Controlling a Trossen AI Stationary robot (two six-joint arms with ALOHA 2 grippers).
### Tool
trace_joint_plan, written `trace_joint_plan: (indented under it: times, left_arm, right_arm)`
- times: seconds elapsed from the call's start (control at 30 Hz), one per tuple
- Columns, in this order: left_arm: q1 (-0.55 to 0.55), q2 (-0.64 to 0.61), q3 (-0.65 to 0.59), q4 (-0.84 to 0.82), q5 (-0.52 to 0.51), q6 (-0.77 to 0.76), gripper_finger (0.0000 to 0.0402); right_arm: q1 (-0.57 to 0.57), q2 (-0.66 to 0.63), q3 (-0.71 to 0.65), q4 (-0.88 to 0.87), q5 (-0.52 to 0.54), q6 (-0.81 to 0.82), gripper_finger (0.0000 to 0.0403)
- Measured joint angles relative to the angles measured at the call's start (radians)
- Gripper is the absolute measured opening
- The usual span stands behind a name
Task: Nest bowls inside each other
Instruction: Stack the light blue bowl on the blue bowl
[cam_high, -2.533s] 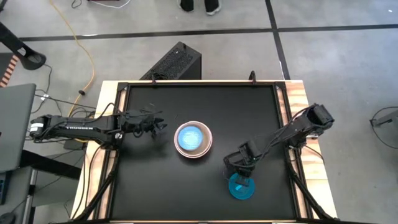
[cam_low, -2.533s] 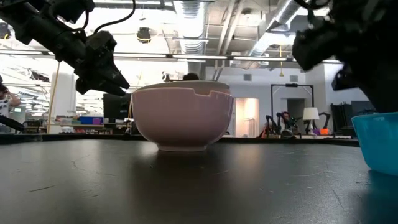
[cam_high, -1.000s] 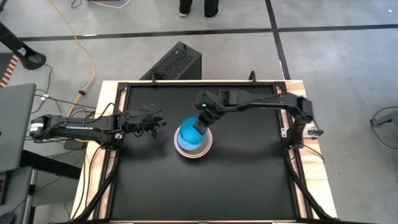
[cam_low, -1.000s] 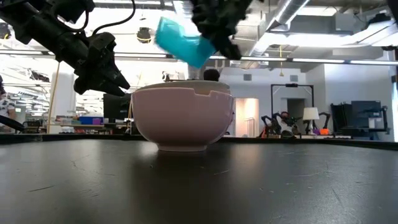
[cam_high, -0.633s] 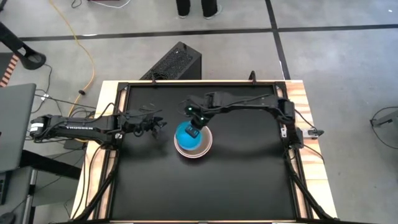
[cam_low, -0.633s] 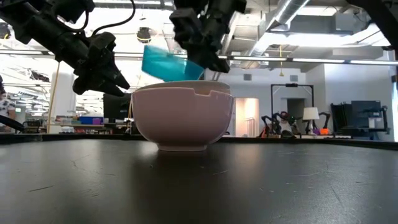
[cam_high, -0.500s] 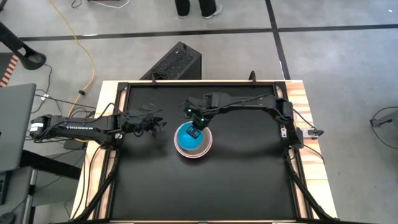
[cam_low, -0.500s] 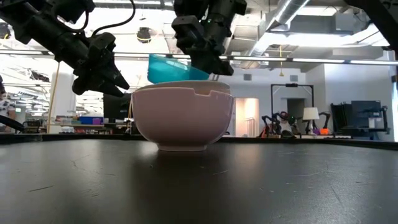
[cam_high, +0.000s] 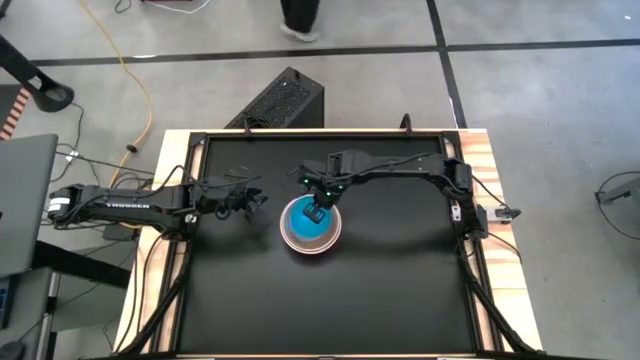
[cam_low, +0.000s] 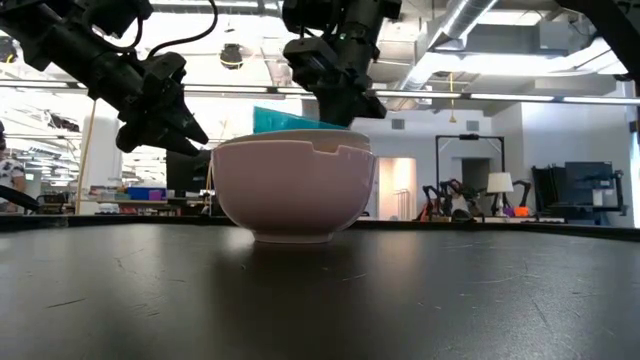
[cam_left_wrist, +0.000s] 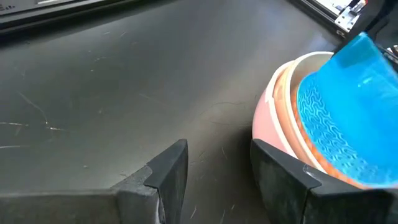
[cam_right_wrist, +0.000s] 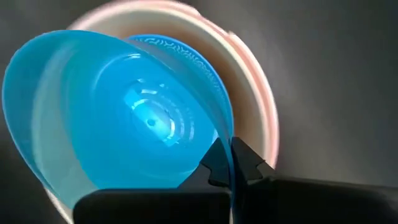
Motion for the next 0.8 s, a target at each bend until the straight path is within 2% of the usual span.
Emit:
trace_joint_plan:
  times: [0.17,0.8]
  left_arm:
    - [0.000,0.000,0.000,0.000,-0.001,0.000,0.0164]
    - [0.000,0.000,0.000,0.000,-0.002,0.000,0.0164]
  right_arm:
    - [-0.002,0.000,0.000,-0.060,0.032,0.007,0.0000]
    - [0.021,0.000,0.000,-0.039,0.035,0.041,0.0000]
